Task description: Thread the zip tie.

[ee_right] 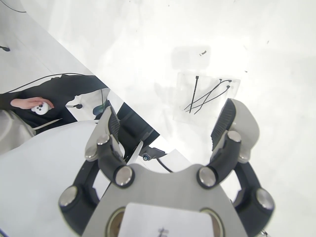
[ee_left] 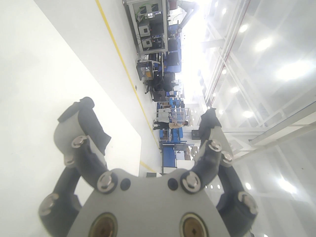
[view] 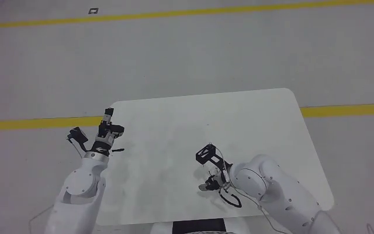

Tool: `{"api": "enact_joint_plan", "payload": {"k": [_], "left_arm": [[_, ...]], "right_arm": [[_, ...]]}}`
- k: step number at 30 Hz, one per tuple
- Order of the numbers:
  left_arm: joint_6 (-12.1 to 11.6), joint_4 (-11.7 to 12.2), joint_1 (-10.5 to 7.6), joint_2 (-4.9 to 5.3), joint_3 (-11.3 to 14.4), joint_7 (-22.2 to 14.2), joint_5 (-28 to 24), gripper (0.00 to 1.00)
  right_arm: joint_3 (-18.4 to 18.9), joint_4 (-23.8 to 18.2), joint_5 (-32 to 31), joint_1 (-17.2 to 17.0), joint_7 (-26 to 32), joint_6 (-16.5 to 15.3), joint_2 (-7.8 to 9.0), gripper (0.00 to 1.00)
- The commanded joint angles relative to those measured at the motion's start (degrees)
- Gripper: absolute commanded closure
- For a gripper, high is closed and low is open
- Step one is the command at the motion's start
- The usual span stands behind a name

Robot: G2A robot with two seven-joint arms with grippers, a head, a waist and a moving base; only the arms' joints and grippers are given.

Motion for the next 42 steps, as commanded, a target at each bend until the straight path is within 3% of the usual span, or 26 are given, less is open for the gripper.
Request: {"api": "enact_joint_plan", "payload": {"k": [1, 8, 17, 19, 42], "left_arm": [[0.00, 0.00, 0.00, 0.00, 0.00, 0.00, 0.00, 0.00], [0.00, 0.00, 0.00, 0.00, 0.00, 0.00, 0.00, 0.00], [0.00, 0.00, 0.00, 0.00, 0.00, 0.00, 0.00, 0.00], [0.00, 0.00, 0.00, 0.00, 0.00, 0.00, 0.00, 0.00], [0.00, 0.00, 0.00, 0.00, 0.00, 0.00, 0.00, 0.00]], "right_arm": [[0.00, 0.00, -0.01, 0.00, 0.01, 0.00, 0.00, 0.00], [-0.05, 0.41, -0.77, 0.01, 0.02, 0.26, 0.02, 0.00], [-5.56, 1.41, -7.10, 2.29, 1.92, 5.08, -1.03, 0.00], [-6.24, 1.32, -6.61, 2.75, 1.87, 4.01, -1.20, 0.00], [-7.26, 3.25, -7.10, 2.67, -0.16, 4.92, -1.55, 0.00]]}}
